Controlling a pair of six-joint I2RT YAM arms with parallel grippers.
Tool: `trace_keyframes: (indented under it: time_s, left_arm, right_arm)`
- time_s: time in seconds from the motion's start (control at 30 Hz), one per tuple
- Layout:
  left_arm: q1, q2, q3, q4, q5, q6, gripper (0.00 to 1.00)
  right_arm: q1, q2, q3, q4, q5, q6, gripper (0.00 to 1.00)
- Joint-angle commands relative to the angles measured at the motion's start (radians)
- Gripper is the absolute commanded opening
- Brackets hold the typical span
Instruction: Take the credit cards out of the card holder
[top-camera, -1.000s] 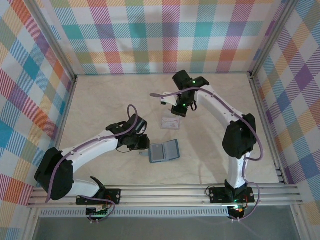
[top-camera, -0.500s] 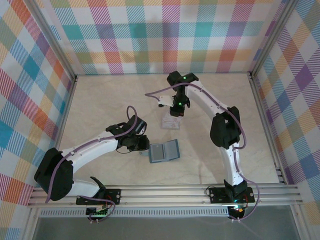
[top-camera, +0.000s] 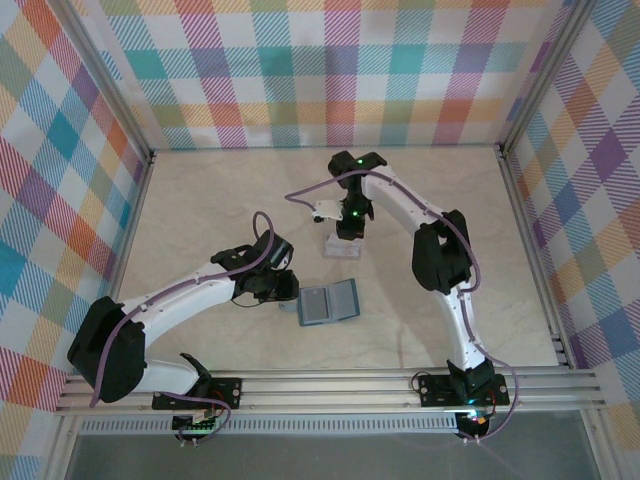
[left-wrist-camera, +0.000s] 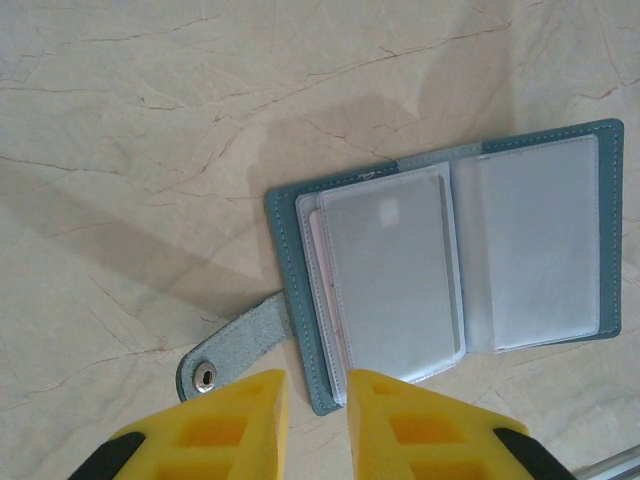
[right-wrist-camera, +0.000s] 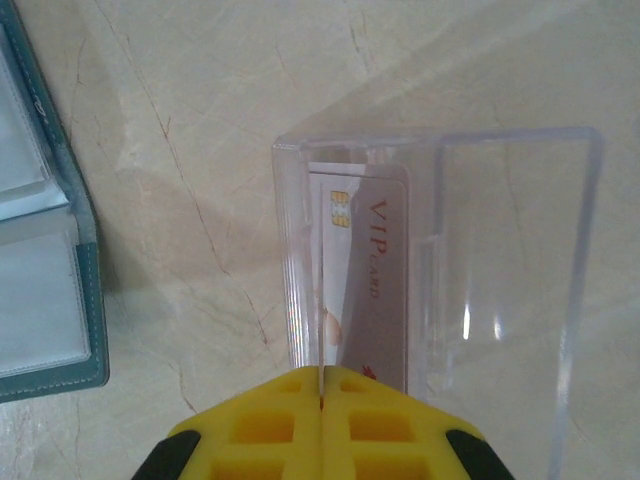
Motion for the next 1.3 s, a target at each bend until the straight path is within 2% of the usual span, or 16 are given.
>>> trace_keyframes:
  time_s: [0.0, 0.13, 0.3, 0.57, 0.73, 0.93, 1.13, 1.27]
  left_arm:
    - [0.01, -0.022, -0.009, -0.015, 0.006, -0.004, 0.23]
    - [0.009, -0.02, -0.006, -0.017, 0.006, -0.003, 0.23]
    - [0.01, -0.02, 0.001, -0.018, 0.011, -0.007, 0.24]
    - [0.009, 0.008, 0.013, -0.01, 0.033, -0.003, 0.25]
    - [0.009, 0.037, 0.026, -0.009, 0.046, 0.007, 0.24]
    - [0.009, 0.069, 0.027, -0.012, 0.049, 0.023, 0.2]
    - [0.009, 0.112, 0.033, -0.008, 0.037, 0.033, 0.2]
    - [0.009, 0.144, 0.038, -0.029, -0.012, 0.048, 0.18]
  right_arm:
    - [0.011, 0.025, 0.032, -0.051, -0.032, -0.029, 0.05]
    - [0.016, 0.03, 0.032, -0.05, -0.028, -0.021, 0.11]
    - [0.016, -0.002, 0.018, 0.007, 0.017, 0.018, 0.26]
    - [0.021, -0.121, -0.081, 0.128, 0.074, 0.068, 0.28]
    - [0.035, -0.231, -0.195, 0.221, 0.041, 0.149, 0.26]
    - [0.05, -0.387, -0.39, 0.391, -0.069, 0.372, 0.24]
    - [0.063, -0.505, -0.576, 0.567, -0.161, 0.701, 0.19]
    - [0.083, -0.56, -0.694, 0.67, -0.201, 0.955, 0.17]
